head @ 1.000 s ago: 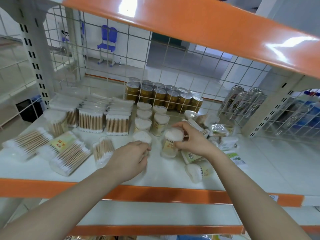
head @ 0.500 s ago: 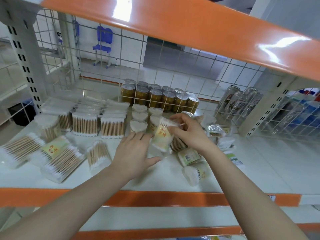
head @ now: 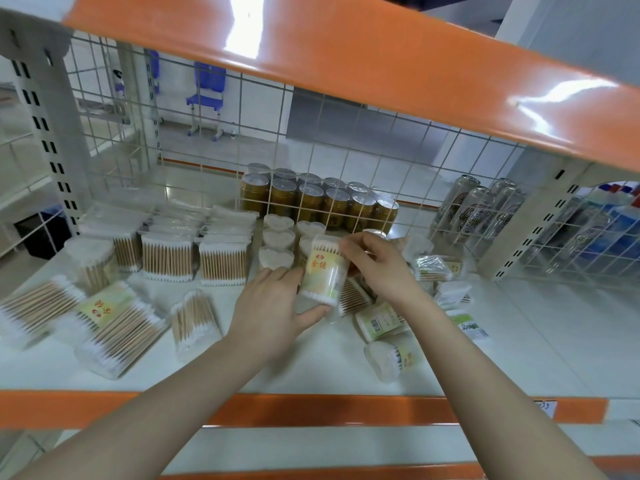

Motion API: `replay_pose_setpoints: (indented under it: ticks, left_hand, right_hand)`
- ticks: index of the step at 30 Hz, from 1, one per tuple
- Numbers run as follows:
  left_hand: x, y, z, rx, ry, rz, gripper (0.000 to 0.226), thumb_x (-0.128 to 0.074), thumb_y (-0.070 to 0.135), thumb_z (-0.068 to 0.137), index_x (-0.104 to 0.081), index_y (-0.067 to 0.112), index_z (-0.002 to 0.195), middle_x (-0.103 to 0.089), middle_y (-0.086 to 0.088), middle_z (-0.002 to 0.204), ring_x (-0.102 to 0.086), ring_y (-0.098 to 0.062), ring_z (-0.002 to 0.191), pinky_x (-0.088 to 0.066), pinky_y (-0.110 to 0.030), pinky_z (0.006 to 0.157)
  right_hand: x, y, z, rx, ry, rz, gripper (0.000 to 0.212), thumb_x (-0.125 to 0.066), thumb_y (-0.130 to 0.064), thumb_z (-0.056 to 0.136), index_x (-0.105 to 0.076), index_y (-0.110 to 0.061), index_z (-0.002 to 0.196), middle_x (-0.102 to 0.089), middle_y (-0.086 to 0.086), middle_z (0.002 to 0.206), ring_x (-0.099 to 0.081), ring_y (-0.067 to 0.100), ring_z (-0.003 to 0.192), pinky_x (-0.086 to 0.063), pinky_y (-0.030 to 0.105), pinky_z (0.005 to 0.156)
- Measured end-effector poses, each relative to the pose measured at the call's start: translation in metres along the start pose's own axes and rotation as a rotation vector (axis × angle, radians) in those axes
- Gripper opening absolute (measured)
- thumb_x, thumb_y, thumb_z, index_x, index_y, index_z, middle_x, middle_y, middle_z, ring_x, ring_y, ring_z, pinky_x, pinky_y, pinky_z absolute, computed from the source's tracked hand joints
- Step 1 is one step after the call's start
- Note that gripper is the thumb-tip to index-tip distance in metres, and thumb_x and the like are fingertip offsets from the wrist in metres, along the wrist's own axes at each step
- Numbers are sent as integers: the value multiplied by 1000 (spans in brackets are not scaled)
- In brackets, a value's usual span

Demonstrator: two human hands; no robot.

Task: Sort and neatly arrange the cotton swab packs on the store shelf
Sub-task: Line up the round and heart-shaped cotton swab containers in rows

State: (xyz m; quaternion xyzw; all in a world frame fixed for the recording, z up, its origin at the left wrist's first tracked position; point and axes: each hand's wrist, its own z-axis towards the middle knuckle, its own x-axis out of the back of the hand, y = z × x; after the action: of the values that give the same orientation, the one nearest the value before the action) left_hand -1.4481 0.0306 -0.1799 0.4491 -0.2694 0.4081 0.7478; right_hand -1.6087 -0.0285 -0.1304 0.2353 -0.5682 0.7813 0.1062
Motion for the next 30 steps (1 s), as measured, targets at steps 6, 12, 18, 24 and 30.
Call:
replay_pose_setpoints:
  ticks: [6, 12, 18, 24, 30]
  left_hand:
    - [3, 1, 0, 20, -24, -33, 64, -61, 54, 79, -48, 20, 131, -59, 4, 110, -49, -16, 104, -37, -25, 80]
    - [-3, -3, 1, 34, -54, -81, 49, -61, 45, 83, -52, 27, 128, -61, 9, 104, -51, -11, 98, -42, -23, 73]
    - [-7, -6, 2, 41, -45, -61, 46, -60, 49, 81, -57, 28, 121, -63, 12, 108, -53, -9, 95, -42, -23, 69]
    - [0, -4, 6, 86, -106, -330, 64, -70, 39, 76, -43, 26, 133, -58, 12, 113, -54, -6, 92, -47, -25, 78]
    - [1, -4, 10, 101, -88, -404, 58, -75, 35, 72, -51, 20, 124, -53, 14, 97, -49, 2, 80, -37, -6, 65]
  right_hand:
    - [0, 4, 0, -11, -9, 44, 12, -53, -28, 92, -60, -20, 88, -62, -4, 83, -60, 2, 68, -50, 13, 62]
    - [3, 4, 3, 4, -3, 47, 9, -58, -21, 90, -60, -23, 82, -63, -7, 79, -60, -3, 63, -48, 12, 60]
    - [3, 7, 5, 46, -19, 83, 12, -60, -13, 88, -60, -23, 82, -64, -8, 83, -62, 7, 80, -53, 27, 77]
    - [3, 2, 6, 73, -67, 210, 18, -55, -3, 89, -60, -21, 86, -66, -4, 86, -63, 5, 82, -53, 22, 76]
    - [2, 2, 10, 58, -67, 212, 21, -52, -1, 90, -60, -20, 88, -66, -2, 88, -63, 12, 85, -53, 31, 82]
